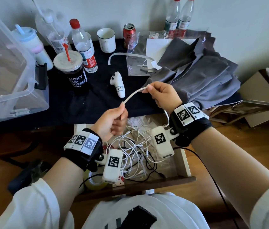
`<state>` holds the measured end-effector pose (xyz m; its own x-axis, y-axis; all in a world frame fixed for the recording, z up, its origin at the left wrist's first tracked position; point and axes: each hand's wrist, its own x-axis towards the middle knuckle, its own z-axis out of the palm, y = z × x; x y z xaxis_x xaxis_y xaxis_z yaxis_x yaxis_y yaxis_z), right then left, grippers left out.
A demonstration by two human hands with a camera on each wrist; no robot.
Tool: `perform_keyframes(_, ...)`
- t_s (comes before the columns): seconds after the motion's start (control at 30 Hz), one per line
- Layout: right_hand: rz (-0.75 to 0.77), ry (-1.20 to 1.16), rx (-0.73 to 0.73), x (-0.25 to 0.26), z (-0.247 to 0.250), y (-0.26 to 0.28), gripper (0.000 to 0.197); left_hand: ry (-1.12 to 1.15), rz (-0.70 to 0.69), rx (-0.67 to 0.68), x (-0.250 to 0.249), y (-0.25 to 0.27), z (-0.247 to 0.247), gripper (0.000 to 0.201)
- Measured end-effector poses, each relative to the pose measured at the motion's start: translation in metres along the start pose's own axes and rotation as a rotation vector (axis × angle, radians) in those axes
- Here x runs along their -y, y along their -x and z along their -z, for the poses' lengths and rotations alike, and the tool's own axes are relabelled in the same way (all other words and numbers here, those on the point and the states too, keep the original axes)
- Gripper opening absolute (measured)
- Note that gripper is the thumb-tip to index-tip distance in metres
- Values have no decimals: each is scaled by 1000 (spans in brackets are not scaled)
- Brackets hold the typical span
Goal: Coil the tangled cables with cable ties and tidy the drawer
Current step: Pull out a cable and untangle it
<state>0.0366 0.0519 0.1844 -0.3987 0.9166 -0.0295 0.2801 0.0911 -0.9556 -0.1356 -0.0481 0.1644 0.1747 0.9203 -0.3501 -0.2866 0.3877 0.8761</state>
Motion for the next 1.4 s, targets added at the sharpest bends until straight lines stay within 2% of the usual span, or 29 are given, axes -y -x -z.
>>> perform_keyframes(0.07,-52,116,77,-11,-8,1,23,196,-62,22,-11,-1,-5,47)
perform_keyframes(0.17,-121,306,317,-26,-23,8,29,327,-192,3,-25,-4,-12,37)
perform_keyframes(0.3,-85,413,500,-15,-40,19,34,282,-308,-86,-28,-13,-18,22)
perform_keyframes(0.47,-2,561,618,12,-42,25,34,179,-324,-209,-24,-17,-16,29)
perform_keyframes(0.57,132,745,587,22,-39,25,25,-16,-269,-256,-19,-21,-14,30)
perform_keyframes(0.67,181,859,524,26,-36,22,23,-152,-159,-245,-18,-23,-11,30)
perform_keyframes(0.97,180,678,344,31,-25,18,15,-300,9,-60,-23,-15,-14,27)
perform_keyframes(1.1,198,552,166,31,-13,13,28,-141,71,46,-21,-9,-15,39)
perform_keyframes(1.17,187,465,111,29,-8,9,27,-91,98,83,-23,-8,-14,49)
perform_keyframes(1.23,181,420,139,28,-8,9,23,-97,121,108,-26,-8,-14,55)
perform_keyframes(1.33,209,388,251,26,-9,9,18,2,140,165,-29,-8,-11,52)
perform_keyframes(1.4,240,399,240,24,-10,10,14,56,154,190,-30,-7,-11,50)
